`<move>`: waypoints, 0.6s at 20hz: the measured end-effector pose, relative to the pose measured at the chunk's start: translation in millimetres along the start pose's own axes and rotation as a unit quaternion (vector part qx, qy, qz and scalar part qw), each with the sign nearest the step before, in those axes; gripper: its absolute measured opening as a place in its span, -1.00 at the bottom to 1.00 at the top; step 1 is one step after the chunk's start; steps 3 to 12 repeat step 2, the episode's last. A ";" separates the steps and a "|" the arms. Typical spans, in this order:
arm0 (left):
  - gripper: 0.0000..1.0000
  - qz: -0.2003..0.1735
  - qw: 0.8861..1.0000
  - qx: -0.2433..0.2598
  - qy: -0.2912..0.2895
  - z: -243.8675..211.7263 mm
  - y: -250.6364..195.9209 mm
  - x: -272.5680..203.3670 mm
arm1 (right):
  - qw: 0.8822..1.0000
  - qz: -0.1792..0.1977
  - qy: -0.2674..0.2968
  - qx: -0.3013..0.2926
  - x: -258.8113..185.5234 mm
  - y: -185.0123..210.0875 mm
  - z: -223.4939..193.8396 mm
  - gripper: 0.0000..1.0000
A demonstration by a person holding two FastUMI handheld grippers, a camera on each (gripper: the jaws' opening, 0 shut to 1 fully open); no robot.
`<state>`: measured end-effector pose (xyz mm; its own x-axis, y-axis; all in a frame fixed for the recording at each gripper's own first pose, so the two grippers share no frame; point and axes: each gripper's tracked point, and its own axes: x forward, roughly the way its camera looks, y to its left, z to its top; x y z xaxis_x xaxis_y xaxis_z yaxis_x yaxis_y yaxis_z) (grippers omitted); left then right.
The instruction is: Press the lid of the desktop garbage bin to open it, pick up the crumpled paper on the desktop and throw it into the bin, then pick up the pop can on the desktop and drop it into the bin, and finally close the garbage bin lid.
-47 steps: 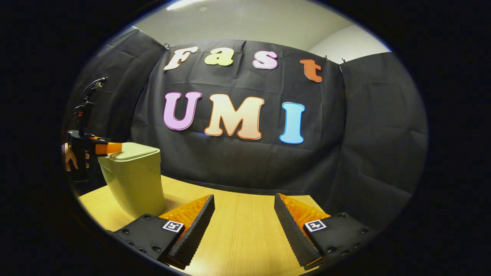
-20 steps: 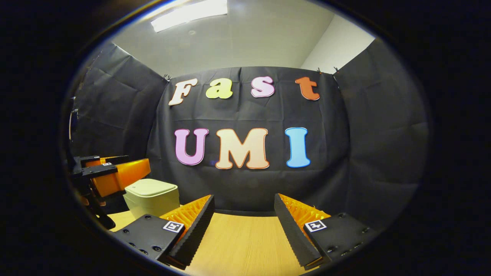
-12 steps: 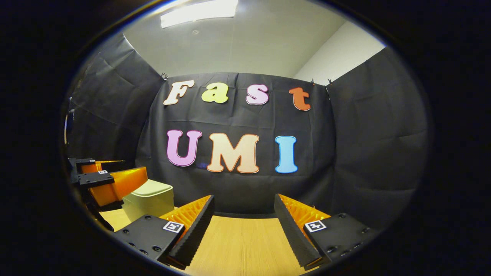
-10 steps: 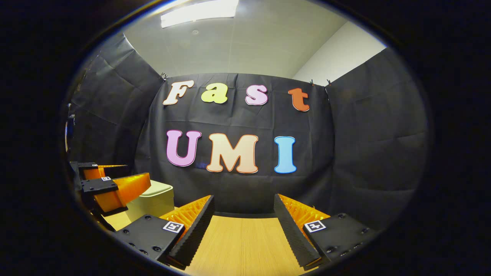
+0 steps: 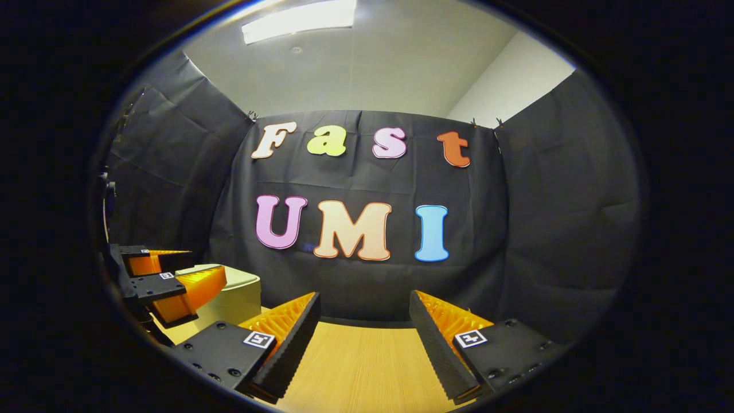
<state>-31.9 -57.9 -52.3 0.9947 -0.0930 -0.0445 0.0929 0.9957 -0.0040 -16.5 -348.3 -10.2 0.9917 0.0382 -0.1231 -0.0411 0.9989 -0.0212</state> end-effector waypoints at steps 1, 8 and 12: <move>0.85 0.001 1.000 0.004 0.005 -3.3 -0.8 0.6 | 1.000 0.001 0.000 0.002 -0.1 -0.6 -0.9 0.96; 0.85 0.000 1.000 0.006 0.006 -2.9 -2.8 0.4 | 1.000 0.002 0.000 0.004 0.2 -1.9 0.4 0.95; 0.85 0.000 1.000 0.006 0.006 -2.9 -2.8 0.4 | 1.000 0.002 0.000 0.004 0.2 -1.9 0.4 0.95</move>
